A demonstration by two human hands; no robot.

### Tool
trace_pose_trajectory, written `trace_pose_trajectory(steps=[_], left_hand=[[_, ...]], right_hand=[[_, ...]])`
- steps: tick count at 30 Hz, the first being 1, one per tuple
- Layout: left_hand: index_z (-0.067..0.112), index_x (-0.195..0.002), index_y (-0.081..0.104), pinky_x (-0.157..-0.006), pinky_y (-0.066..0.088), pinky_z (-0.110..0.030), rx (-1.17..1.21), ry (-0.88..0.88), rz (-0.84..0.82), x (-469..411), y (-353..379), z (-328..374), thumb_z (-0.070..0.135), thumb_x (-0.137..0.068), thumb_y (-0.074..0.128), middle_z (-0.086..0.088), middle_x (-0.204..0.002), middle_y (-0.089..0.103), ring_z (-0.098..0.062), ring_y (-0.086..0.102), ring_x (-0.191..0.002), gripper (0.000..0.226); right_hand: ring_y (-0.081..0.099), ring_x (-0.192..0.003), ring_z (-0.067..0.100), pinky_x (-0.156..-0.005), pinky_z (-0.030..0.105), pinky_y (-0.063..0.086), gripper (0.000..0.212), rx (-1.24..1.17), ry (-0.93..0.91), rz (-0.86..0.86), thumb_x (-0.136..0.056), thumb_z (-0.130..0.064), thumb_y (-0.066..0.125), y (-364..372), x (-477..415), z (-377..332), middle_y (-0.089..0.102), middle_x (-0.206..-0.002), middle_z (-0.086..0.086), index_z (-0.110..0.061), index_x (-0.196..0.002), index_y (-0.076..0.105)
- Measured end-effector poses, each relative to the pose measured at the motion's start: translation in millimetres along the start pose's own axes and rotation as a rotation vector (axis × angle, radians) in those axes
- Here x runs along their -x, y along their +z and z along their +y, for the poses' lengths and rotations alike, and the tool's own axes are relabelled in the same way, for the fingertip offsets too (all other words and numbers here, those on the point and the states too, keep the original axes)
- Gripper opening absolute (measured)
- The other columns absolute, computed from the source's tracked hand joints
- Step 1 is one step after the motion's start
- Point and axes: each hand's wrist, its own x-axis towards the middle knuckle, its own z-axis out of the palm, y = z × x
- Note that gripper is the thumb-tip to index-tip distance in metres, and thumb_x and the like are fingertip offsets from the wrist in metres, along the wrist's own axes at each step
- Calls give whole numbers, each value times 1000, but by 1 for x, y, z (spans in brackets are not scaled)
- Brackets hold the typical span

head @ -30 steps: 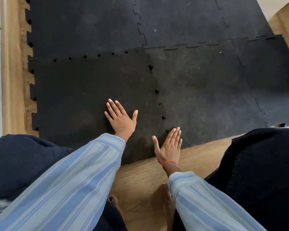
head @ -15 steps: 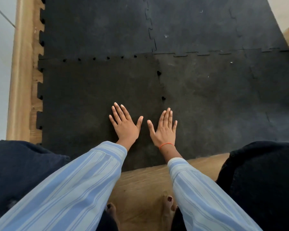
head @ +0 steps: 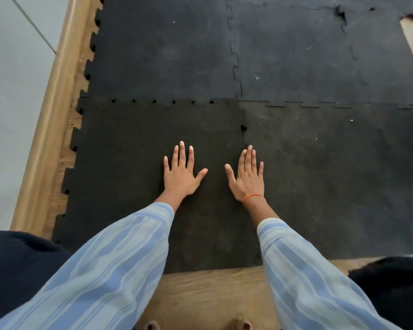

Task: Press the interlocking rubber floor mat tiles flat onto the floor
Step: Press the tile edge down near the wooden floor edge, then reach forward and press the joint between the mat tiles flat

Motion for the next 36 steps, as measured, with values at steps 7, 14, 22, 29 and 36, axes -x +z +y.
trace_pose_trajectory(steps=[7, 14, 22, 29, 36], left_hand=[[21, -149, -19, -117, -5, -50, -20, 27, -2, -24, -13, -7, 70, -90, 16, -4, -157, -29, -21, -23, -145, 85], [14, -147, -26, -116, -5, -52, -27, 26, -175, -64, -56, -18, 89, -62, 48, -2, -153, -36, -21, -26, -144, 136], [14, -144, -31, -114, -13, -51, -49, 94, -162, -84, -53, -25, 94, -50, 49, -2, -150, -41, -21, -31, -141, 147], [10, -147, -26, -118, -6, -47, -5, 21, -120, -93, -74, -41, 92, -54, 51, -5, -154, -33, -19, -25, -144, 146], [11, -144, -30, -116, -9, -51, -45, 13, -177, -108, -81, -42, 93, -43, 56, -4, -151, -40, -20, -31, -142, 156]], right_hand=[[-22, -145, 16, -120, 42, -12, 90, 65, -8, -60, -89, -70, 13, 0, -17, -2, -25, -157, 3, -10, -148, -17], [-21, -145, 17, -121, 43, -9, 82, 31, -37, -9, -94, -63, 11, -16, -66, -11, -22, -158, 6, -8, -148, -16], [-17, -147, 17, -121, 41, -8, 87, 65, -64, 78, -90, -68, 14, -18, -98, -13, -19, -160, 4, -10, -150, -13], [-19, -146, 18, -119, 41, -8, 104, 96, -28, -57, -81, -81, 16, -30, -108, -20, -22, -159, 5, -9, -149, -14], [-19, -146, 12, -117, 48, -11, 86, 32, -191, -133, -88, -71, 14, -47, -151, -54, -20, -159, -4, -16, -150, -10]])
